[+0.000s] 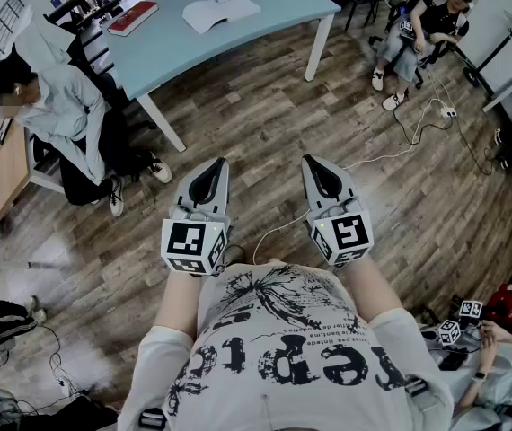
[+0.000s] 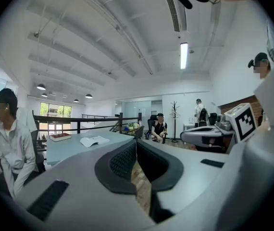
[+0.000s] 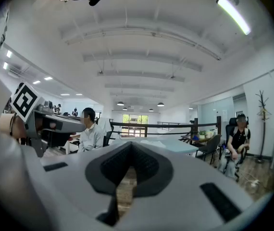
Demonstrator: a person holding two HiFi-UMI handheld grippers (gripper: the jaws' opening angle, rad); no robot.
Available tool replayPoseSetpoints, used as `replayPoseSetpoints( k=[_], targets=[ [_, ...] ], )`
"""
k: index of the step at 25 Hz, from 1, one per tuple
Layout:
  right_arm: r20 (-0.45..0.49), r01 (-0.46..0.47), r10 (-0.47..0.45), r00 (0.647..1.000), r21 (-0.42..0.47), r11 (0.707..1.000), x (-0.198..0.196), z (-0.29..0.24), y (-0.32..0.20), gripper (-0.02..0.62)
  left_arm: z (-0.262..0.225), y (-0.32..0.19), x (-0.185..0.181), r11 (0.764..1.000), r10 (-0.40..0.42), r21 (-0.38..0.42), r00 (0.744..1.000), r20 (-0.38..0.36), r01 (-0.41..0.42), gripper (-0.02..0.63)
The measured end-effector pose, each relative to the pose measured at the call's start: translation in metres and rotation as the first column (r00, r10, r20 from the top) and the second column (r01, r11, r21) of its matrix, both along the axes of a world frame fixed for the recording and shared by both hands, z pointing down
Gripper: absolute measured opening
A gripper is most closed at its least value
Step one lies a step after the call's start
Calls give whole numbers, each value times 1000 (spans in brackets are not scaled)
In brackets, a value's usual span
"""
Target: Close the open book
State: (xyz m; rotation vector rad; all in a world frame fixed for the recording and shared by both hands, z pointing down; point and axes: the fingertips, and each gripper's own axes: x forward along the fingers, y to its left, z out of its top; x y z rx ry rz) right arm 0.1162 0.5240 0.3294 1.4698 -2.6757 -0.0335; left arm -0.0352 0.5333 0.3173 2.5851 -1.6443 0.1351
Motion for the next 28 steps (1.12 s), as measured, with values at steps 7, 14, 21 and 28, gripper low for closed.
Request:
replayPoseSetpoints(
  k=[7,14,21,28],
  targets=[
    [14,13,-13,1000,-11,1000,10,5,5,8,5,6,7,1000,-25,-4,1000,8,25,20],
    [64,29,-26,998,-43,999,19,13,-2,9,12,-3,19,999,-37,-19,999,0,37,20],
    [101,18,-6,995,-113,993,24,26,-32,9,26,-28,19,997,-47,-55,999,-1,46,20],
    [75,-7,16,997,-114,993,11,42,-89,9,44,-92,10,998,-14,-65,1000,-5,13,20]
  ],
)
